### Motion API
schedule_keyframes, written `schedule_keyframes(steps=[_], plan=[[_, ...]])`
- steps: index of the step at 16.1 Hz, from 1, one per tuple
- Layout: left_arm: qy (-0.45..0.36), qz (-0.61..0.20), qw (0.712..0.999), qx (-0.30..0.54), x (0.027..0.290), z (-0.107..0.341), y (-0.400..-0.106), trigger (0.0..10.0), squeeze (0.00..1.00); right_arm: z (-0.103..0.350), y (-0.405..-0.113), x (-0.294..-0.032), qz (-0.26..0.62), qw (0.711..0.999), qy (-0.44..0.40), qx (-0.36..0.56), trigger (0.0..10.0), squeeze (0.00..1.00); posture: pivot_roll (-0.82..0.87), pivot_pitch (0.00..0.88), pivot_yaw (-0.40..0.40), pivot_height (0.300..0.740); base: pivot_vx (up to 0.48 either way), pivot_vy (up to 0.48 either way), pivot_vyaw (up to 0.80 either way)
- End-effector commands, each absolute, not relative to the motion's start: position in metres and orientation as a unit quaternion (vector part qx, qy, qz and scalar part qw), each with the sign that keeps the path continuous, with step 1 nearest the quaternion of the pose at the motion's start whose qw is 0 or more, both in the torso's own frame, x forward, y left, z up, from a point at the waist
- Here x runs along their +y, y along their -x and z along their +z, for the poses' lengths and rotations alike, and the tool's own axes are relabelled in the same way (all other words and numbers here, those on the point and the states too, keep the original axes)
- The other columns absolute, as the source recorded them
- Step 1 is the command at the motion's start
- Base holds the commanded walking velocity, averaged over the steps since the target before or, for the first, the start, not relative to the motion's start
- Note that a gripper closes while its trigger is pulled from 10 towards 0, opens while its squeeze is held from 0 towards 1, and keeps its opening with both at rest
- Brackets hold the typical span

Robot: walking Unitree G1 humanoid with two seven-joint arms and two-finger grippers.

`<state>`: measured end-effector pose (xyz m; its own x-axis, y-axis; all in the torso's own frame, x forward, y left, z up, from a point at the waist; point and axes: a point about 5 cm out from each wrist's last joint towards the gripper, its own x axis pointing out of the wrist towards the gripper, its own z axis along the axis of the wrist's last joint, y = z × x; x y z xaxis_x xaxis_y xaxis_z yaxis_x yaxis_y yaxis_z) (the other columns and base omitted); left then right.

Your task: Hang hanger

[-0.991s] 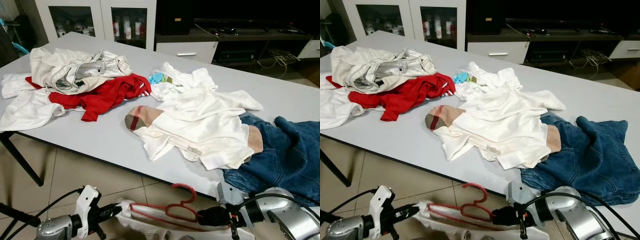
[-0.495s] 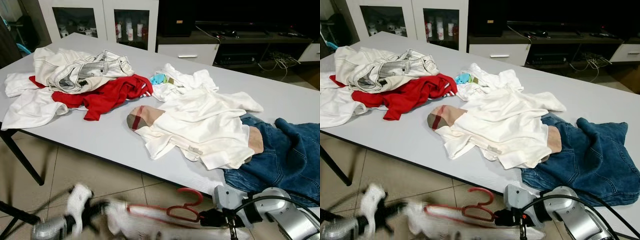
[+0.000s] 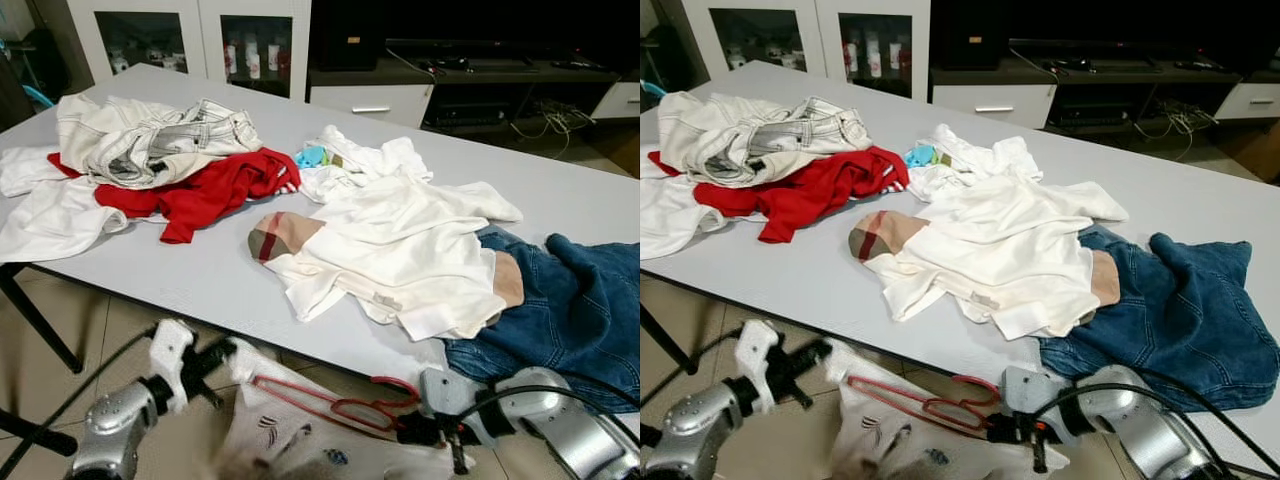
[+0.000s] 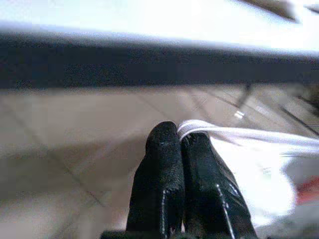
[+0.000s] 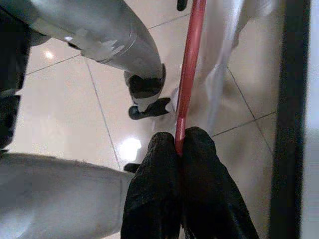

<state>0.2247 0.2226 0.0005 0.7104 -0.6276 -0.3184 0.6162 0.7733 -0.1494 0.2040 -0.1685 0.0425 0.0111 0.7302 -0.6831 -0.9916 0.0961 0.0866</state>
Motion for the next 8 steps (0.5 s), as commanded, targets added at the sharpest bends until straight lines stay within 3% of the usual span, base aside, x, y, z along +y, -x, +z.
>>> schedule_keyframes(steps=[1, 4, 6, 8], plan=[[0.020, -0.355, 0.915, 0.188, 0.220, -0.002, -0.220, 0.0, 0.00, 0.036, -0.201, -0.171, 0.631, 0.672, 0.219, 0.319, 0.0, 0.00, 0.02, 0.000, -0.057, 0.740, 0.000, 0.000, 0.00], [0.025, -0.414, 0.877, 0.241, 0.214, -0.016, -0.193, 0.0, 0.00, 0.033, -0.201, -0.162, 0.633, 0.673, 0.216, 0.315, 0.0, 0.00, 0.02, 0.000, -0.056, 0.740, 0.000, 0.000, 0.00], [0.017, -0.423, 0.872, 0.246, 0.213, -0.017, -0.190, 0.0, 0.00, 0.032, -0.201, -0.160, 0.635, 0.670, 0.218, 0.316, 0.0, 0.00, 0.02, 0.000, -0.054, 0.740, 0.000, 0.000, 0.00], [0.017, -0.422, 0.873, 0.242, 0.212, -0.016, -0.191, 0.0, 0.00, 0.027, -0.199, -0.161, 0.643, 0.647, 0.248, 0.327, 0.0, 0.00, 0.02, 0.000, -0.052, 0.740, 0.000, 0.000, 0.00]])
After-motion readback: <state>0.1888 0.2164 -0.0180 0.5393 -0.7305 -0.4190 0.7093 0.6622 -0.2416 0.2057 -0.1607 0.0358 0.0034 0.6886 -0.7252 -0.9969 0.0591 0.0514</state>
